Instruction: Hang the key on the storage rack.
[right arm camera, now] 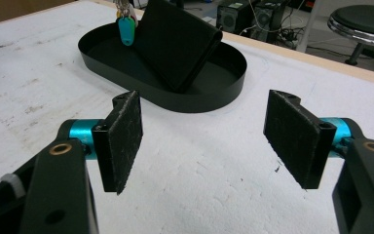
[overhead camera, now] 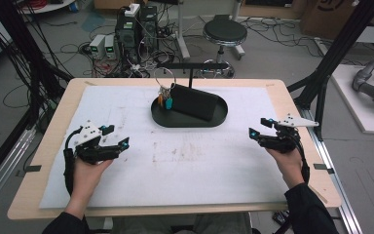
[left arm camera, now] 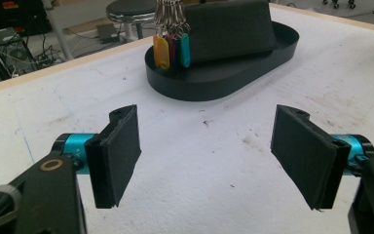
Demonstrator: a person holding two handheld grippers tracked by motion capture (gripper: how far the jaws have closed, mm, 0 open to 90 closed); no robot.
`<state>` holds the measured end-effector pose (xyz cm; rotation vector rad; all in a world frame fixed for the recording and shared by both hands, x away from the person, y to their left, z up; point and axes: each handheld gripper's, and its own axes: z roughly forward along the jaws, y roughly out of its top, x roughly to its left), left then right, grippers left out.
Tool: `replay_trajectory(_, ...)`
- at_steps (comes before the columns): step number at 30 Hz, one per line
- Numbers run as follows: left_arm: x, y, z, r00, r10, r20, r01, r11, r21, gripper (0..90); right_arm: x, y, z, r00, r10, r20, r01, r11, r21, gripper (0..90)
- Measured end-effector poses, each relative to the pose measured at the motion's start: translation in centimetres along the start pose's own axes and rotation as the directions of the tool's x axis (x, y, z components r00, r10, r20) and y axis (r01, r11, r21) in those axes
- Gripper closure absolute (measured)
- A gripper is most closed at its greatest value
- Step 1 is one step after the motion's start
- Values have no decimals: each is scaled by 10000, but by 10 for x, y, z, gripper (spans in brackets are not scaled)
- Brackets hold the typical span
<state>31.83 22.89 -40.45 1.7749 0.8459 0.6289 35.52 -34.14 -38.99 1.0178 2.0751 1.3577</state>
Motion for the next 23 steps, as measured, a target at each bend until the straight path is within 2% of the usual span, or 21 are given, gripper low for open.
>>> replay_trajectory(7, 2, -5, 5, 10000, -98, -8, 98, 9997, 218, 255, -1, -6, 5, 9999, 51, 133, -54, 9997, 239, 280)
replay_trajectory(10, 3, -5, 6, 9999, -141, -31, 142, 9995, 279, 254, -1, -9, 6, 9998, -1, 214, -1, 9999, 109, 280)
replay_trajectory(23, 6, -6, 10, 9996, -279, -73, 281, 9991, 325, 253, -6, -16, 5, 9991, 281, 303, -288, 9994, 215, 243)
